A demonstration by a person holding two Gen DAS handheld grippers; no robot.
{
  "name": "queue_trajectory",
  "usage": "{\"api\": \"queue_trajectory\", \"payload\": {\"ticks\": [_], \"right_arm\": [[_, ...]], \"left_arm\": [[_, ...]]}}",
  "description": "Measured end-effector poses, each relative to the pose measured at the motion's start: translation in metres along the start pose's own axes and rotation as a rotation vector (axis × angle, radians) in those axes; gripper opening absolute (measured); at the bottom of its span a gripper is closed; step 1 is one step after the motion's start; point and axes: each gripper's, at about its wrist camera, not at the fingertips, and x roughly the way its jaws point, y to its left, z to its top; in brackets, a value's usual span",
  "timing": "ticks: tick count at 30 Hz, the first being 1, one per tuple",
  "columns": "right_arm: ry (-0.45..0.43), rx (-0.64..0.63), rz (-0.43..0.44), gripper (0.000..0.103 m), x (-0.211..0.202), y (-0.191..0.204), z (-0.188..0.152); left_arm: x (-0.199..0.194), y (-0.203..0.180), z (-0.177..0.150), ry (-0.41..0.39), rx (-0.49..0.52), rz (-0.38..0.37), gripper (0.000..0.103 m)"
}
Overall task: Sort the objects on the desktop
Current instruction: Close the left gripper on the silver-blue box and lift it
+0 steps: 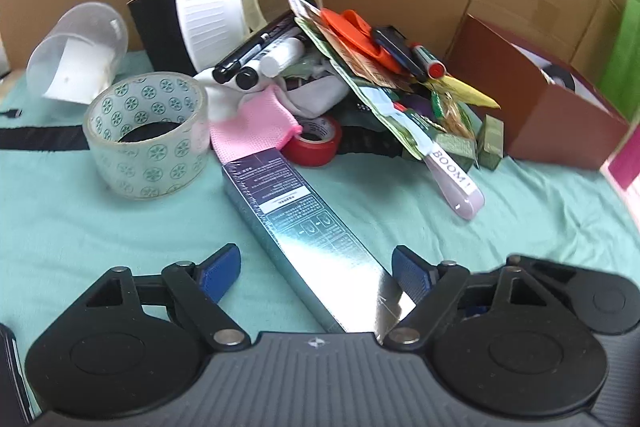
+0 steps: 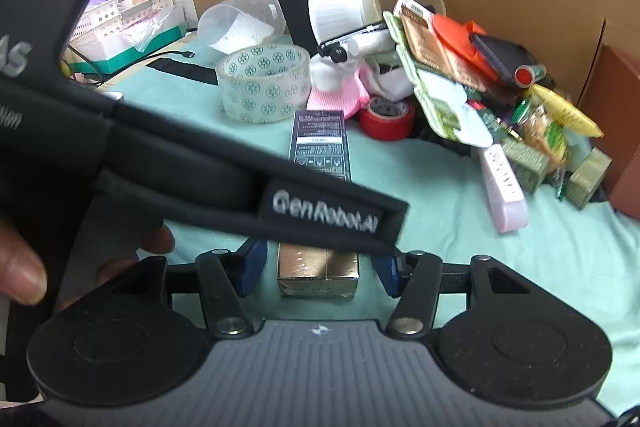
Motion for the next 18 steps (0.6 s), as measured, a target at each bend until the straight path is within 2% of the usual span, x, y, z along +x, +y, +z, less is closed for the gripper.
{"api": "queue_trajectory", "payload": {"ticks": [3, 4, 5, 6, 7, 9, 12, 17, 18], "right_arm": [[-0.014, -0.022, -0.002, 0.057, 0.0, 0.004, -0.004], [-0.017, -0.022, 0.0, 0.052, -0.001, 0.004, -0.005], [-0.019, -0.027, -0.009, 0.047, -0.002, 0.004, -0.005], [-0.018, -0.032, -0.015, 0.046, -0.003, 0.005, -0.005], [-0.016, -0.028, -0.008, 0.04, -0.004, 0.004, -0.006], [-0.015, -0.01, 0.022, 0.039, -0.008, 0.001, -0.007], [-0.017, 0.009, 0.022, 0.039, -0.016, -0.002, -0.013], [-0.039, 0.034, 0.015, 0.04, -0.044, -0.013, -0.029], [-0.05, 0.038, 0.007, 0.04, -0.052, -0.015, -0.033]], "left_arm": [[0.0, 0.003, 0.0, 0.003, -0.012, -0.015, 0.085], [-0.001, 0.002, 0.0, 0.005, -0.007, -0.013, 0.084], [-0.002, 0.001, 0.0, 0.004, -0.003, -0.024, 0.074], [-0.004, 0.0, 0.0, 0.004, -0.009, -0.052, 0.068], [-0.004, -0.002, -0.001, 0.012, -0.013, -0.055, 0.067], [-0.006, -0.01, -0.004, 0.01, 0.01, -0.05, 0.066], [-0.011, -0.023, -0.01, 0.013, 0.025, -0.051, 0.065], [-0.027, -0.049, -0.015, 0.0, 0.063, -0.11, 0.064], [-0.031, -0.056, -0.015, -0.009, 0.082, -0.126, 0.059]]}}
